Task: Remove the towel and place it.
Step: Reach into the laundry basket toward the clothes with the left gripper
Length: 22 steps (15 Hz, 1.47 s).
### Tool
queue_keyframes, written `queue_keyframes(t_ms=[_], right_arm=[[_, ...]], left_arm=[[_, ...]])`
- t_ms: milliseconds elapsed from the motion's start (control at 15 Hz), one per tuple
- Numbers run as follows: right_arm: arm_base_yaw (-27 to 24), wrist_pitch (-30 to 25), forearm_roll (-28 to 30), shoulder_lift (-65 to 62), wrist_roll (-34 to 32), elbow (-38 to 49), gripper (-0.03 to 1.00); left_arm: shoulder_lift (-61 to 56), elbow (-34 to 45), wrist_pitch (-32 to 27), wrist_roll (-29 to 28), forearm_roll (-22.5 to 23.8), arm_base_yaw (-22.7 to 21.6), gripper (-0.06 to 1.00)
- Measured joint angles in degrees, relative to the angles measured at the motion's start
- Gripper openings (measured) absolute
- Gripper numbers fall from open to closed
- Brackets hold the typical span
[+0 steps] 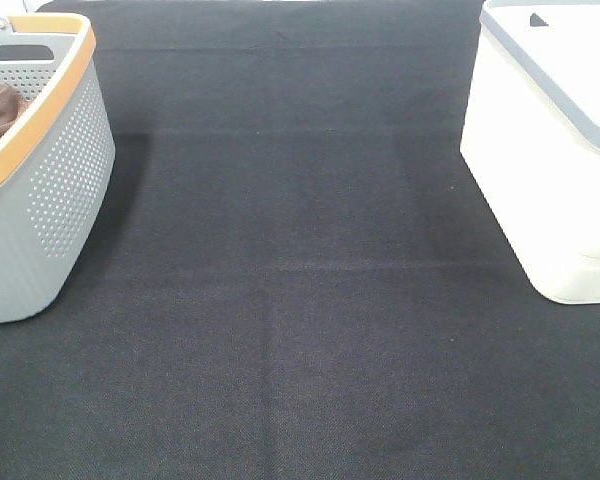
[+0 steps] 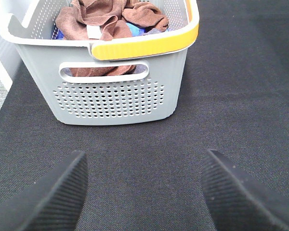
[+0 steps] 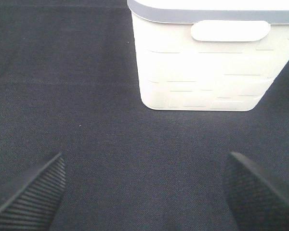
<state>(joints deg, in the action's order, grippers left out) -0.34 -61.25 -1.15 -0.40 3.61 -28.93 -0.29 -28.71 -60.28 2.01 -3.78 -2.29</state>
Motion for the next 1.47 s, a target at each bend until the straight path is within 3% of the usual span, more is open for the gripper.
queue_keyframes(t_ms=[533, 733, 800, 867, 1200, 1467], right_arm=[[0.00, 0.00, 0.00, 0.00, 0.00, 0.00, 0.84], [0.00, 0.00, 0.00, 0.00, 0.00, 0.00, 0.84], [0.00, 0.00, 0.00, 0.00, 0.00, 0.00, 0.84], [0.00, 0.00, 0.00, 0.00, 0.00, 0.00, 0.84], [0.00, 0.00, 0.00, 0.00, 0.00, 0.00, 0.84], [0.00, 0.00, 0.00, 0.00, 0.00, 0.00, 0.84]], left_arm=[[0.00, -0.57, 1.26, 0.00, 0.00, 0.00, 0.65], [4.30, -2.12, 15.99, -2.64, 0.00, 0.00, 0.65], [4.30, -2.12, 15.99, -2.64, 0.00, 0.00, 0.65], [7.05, -2.12, 20.45, -4.53, 0.17, 0.00, 0.65], [30.37, -2.41, 41.02, -7.79, 0.80, 0.00, 0.65], [55.41, -11.00, 44.58, -7.85, 0.80, 0.00, 0.65]])
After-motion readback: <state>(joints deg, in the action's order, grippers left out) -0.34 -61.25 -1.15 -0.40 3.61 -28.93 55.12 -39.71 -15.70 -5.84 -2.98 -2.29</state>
